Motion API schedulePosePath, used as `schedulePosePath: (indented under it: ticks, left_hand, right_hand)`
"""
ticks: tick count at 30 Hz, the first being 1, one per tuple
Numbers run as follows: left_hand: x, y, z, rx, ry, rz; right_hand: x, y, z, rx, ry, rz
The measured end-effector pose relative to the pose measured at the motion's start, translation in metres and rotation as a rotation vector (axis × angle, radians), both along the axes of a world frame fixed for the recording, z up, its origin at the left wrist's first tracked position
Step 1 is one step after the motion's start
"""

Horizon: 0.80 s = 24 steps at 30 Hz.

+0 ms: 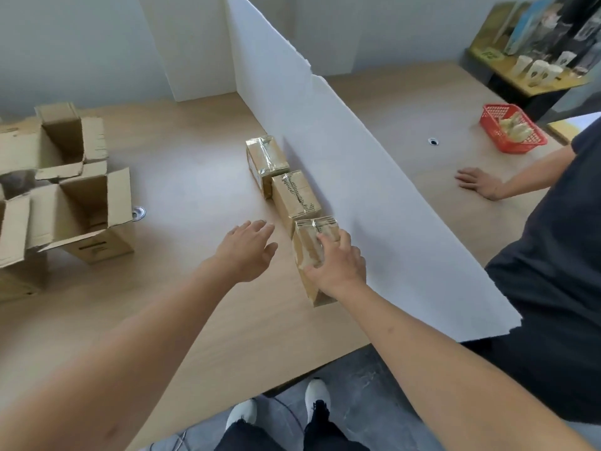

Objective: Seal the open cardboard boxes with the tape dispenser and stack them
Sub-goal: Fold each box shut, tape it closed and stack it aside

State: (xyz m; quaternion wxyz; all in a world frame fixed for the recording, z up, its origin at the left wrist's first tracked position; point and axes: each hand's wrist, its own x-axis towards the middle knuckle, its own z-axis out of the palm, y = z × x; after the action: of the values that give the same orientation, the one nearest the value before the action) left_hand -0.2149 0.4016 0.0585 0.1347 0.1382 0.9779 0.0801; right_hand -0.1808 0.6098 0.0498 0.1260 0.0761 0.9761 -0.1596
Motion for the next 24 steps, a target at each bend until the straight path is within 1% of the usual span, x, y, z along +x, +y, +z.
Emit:
schedulePosePath:
  ticks: [3, 9, 15, 19, 24]
  left_hand:
    - [-0.003, 0.019, -0.012, 0.009, -0.044, 0.066]
    - [-0.015, 0.037, -0.037, 0.006, -0.063, 0.145]
    - [-0.037, 0.042, -0.07, 0.023, -0.09, 0.151]
    - [-0.044, 0.039, -0.088, 0.041, -0.13, 0.163]
    - [-0.042, 0.034, -0.103, 0.039, -0.17, 0.151]
  right_hand:
    - [-0.017, 0.012, -0.019, 0.0, -0.016, 0.04]
    - [-0.04, 0.016, -0.052, -0.027, 0.0, 0.081]
    - [-0.063, 0.015, -0.084, -0.009, 0.026, 0.055]
    - [-0.068, 0.015, -0.104, 0.036, 0.009, 0.103]
    - [-0.067, 0.016, -0.115, 0.038, -0.016, 0.15]
